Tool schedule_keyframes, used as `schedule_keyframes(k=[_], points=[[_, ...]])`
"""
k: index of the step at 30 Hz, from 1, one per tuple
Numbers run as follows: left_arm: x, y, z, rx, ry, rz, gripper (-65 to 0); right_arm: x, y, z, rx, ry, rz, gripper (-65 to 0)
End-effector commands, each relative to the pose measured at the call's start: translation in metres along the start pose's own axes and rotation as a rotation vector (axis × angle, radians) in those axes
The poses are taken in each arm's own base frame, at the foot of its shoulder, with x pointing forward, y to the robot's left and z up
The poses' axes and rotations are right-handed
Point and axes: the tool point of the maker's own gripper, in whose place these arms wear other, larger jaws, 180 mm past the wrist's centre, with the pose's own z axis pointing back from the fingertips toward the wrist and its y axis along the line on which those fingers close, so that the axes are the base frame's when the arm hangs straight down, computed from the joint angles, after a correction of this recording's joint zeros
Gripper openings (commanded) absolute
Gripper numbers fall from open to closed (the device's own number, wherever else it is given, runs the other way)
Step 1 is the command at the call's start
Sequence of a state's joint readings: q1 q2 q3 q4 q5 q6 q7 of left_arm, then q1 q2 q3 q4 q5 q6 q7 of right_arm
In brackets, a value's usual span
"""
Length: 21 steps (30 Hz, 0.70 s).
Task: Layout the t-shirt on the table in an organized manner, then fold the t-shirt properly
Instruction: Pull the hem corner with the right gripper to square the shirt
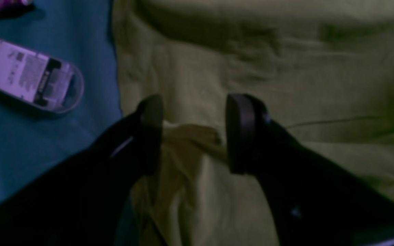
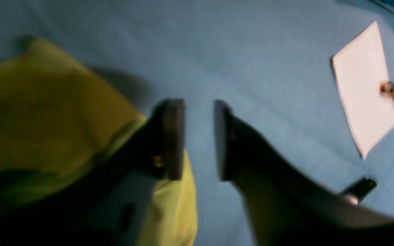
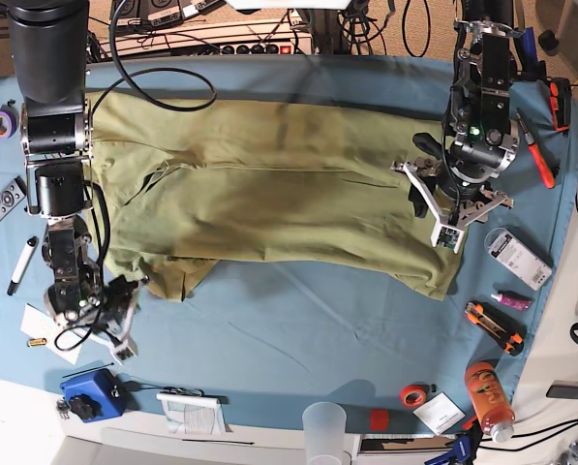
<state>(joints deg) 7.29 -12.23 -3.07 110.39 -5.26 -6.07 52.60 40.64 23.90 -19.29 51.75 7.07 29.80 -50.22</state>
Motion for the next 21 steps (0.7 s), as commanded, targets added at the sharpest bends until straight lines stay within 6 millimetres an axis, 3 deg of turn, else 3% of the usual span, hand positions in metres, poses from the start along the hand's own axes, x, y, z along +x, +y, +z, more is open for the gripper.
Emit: schedule_keyframes(k=[1,9,11,15,19,21], points=[[0.014,0.003,0.003,0.009,-0.049,-0.007,-34.9,0.032,-0.019,0.020,-0.041,-0.079,0.003,-43.3],[0.014,0.003,0.003,0.008,-0.048,-0.006,-34.9,0.095,-0.018,0.078,-0.121,-0.236,0.110,-42.1],[0.014,0.002,0.003,0.007,-0.048,-0.005,-34.9,0.090,-0.018,0.078,-0.121,-0.206,0.113,-42.0],[0.014,0.003,0.003,0.008,-0.048,-0.005,-34.9,0.058,-0.008,0.062,-0.061,-0.076,0.111,-42.0],[0.014,0.003,0.003,0.008,-0.048,-0.005,-34.9,0.050,-0.003,0.043,-0.009,-0.126,0.068,-42.0],[0.014,0.003,0.003,0.008,-0.048,-0.005,-34.9,0.036,-0.004,0.027,0.011,-0.115,0.035,-42.0]])
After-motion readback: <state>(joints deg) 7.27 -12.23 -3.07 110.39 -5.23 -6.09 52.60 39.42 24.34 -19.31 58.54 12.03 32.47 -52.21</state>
